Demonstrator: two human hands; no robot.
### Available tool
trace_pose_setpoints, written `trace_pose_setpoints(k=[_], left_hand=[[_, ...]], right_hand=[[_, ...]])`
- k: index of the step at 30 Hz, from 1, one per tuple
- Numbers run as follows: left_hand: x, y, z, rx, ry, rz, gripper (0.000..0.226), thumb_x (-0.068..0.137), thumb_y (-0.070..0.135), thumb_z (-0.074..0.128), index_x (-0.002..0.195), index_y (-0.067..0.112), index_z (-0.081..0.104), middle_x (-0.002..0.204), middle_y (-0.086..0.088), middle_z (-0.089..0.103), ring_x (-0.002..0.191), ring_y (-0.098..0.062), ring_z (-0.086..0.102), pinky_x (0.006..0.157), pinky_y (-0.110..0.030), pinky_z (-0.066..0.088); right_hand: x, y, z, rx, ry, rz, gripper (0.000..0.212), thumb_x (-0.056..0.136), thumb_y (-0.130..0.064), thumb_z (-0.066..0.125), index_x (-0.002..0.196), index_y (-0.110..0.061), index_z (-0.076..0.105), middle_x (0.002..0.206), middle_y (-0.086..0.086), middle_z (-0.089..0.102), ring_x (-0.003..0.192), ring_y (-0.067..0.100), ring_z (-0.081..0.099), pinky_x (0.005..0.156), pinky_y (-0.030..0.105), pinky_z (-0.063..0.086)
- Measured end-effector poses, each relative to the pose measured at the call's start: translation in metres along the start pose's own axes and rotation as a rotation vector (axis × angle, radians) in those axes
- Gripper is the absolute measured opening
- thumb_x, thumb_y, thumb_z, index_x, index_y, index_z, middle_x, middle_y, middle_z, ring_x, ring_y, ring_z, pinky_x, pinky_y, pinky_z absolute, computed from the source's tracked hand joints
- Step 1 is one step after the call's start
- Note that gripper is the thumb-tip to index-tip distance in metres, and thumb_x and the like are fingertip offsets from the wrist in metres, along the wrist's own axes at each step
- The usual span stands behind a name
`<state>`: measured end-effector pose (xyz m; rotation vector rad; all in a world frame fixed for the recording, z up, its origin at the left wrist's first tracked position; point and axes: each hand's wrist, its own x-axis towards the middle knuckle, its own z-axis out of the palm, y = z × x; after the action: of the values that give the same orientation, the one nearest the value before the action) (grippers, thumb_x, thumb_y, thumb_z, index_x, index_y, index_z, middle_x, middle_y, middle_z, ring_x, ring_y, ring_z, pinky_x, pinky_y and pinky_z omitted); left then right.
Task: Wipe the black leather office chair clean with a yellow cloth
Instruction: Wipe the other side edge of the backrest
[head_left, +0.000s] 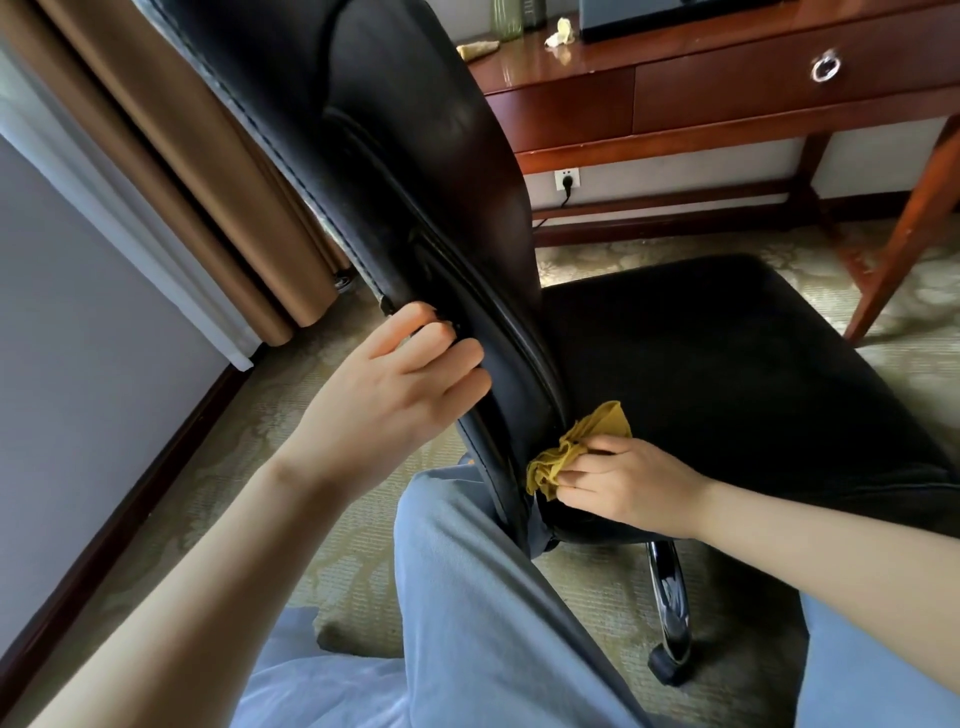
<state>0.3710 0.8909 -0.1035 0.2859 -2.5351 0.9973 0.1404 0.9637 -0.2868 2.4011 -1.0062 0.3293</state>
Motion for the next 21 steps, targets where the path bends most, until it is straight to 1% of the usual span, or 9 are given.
trace_pose_setpoints(k=[2,3,4,6,7,10,13,18,21], left_hand=[[0.0,0.001,-0.001,0.0,0.005,-0.002,0.031,0.091,-0.011,0.039,0.073,0.006,0.058,0.075,-0.007,0.054,0.079,-0.023,0.039,0.088,-0.033,0.036],[0.0,0.001,-0.001,0.0,0.007,-0.003,0.031,0.091,-0.011,0.04,0.073,0.006,0.058,0.075,-0.007,0.054,0.079,-0.023,0.039,0.088,-0.033,0.036],[0.0,0.002,-0.001,0.0,0.007,-0.005,0.031,0.09,-0.011,0.04,0.073,0.007,0.058,0.074,-0.007,0.054,0.078,-0.023,0.04,0.088,-0.033,0.036],[0.0,0.002,-0.001,-0.003,0.009,-0.01,0.031,0.09,-0.011,0.04,0.072,0.007,0.058,0.074,-0.007,0.054,0.078,-0.024,0.042,0.087,-0.033,0.037],[0.0,0.003,0.0,-0.007,0.01,-0.014,0.032,0.091,-0.011,0.039,0.072,0.007,0.058,0.074,-0.007,0.054,0.078,-0.024,0.043,0.086,-0.033,0.037],[0.0,0.003,0.0,-0.016,0.015,-0.021,0.038,0.094,-0.011,0.032,0.073,0.006,0.059,0.074,-0.007,0.054,0.079,-0.024,0.042,0.087,-0.034,0.037],[-0.001,0.003,0.001,-0.016,0.035,-0.017,0.038,0.093,-0.011,0.033,0.072,0.006,0.06,0.074,-0.008,0.055,0.079,-0.024,0.041,0.086,-0.034,0.039],[-0.001,0.004,0.002,-0.021,0.045,-0.011,0.035,0.095,-0.008,0.038,0.074,0.004,0.063,0.073,-0.008,0.056,0.078,-0.024,0.042,0.082,-0.036,0.041],[-0.003,0.003,0.003,-0.014,0.044,-0.006,0.032,0.094,-0.008,0.041,0.073,0.005,0.062,0.073,-0.008,0.055,0.078,-0.025,0.041,0.081,-0.035,0.04]], right_hand=[[-0.002,0.0,0.0,0.022,-0.017,-0.041,0.017,0.086,-0.006,0.061,0.091,-0.021,0.069,0.1,-0.009,0.07,0.1,0.009,0.06,0.103,0.027,0.038],[-0.004,0.001,-0.001,0.033,-0.011,-0.052,0.017,0.086,-0.008,0.064,0.093,-0.022,0.07,0.102,-0.009,0.07,0.101,0.009,0.061,0.101,0.027,0.04],[-0.008,0.002,-0.002,0.042,0.017,-0.051,0.019,0.087,-0.008,0.062,0.096,-0.022,0.071,0.103,-0.009,0.07,0.102,0.009,0.061,0.101,0.027,0.04],[-0.012,0.004,-0.009,0.078,0.11,-0.012,0.024,0.093,-0.008,0.053,0.1,-0.019,0.073,0.105,-0.006,0.071,0.104,0.01,0.059,0.101,0.029,0.038],[-0.012,0.004,-0.014,0.095,0.163,0.019,0.025,0.095,-0.008,0.051,0.1,-0.017,0.073,0.105,-0.005,0.071,0.105,0.011,0.058,0.101,0.03,0.038],[0.004,0.011,-0.036,0.1,0.355,0.116,0.021,0.097,-0.011,0.055,0.099,-0.015,0.076,0.105,-0.002,0.073,0.105,0.013,0.059,0.102,0.031,0.039],[0.032,0.026,-0.063,0.065,0.506,0.173,0.023,0.099,-0.013,0.052,0.102,-0.014,0.075,0.111,0.001,0.07,0.107,0.015,0.057,0.106,0.029,0.032],[0.073,0.045,-0.081,-0.045,0.56,0.173,0.022,0.097,-0.012,0.053,0.107,-0.013,0.073,0.115,0.002,0.069,0.113,0.016,0.055,0.108,0.03,0.031],[0.076,0.042,-0.069,-0.034,0.577,0.202,0.021,0.097,-0.012,0.054,0.103,-0.012,0.074,0.114,0.002,0.069,0.109,0.016,0.058,0.102,0.032,0.037]])
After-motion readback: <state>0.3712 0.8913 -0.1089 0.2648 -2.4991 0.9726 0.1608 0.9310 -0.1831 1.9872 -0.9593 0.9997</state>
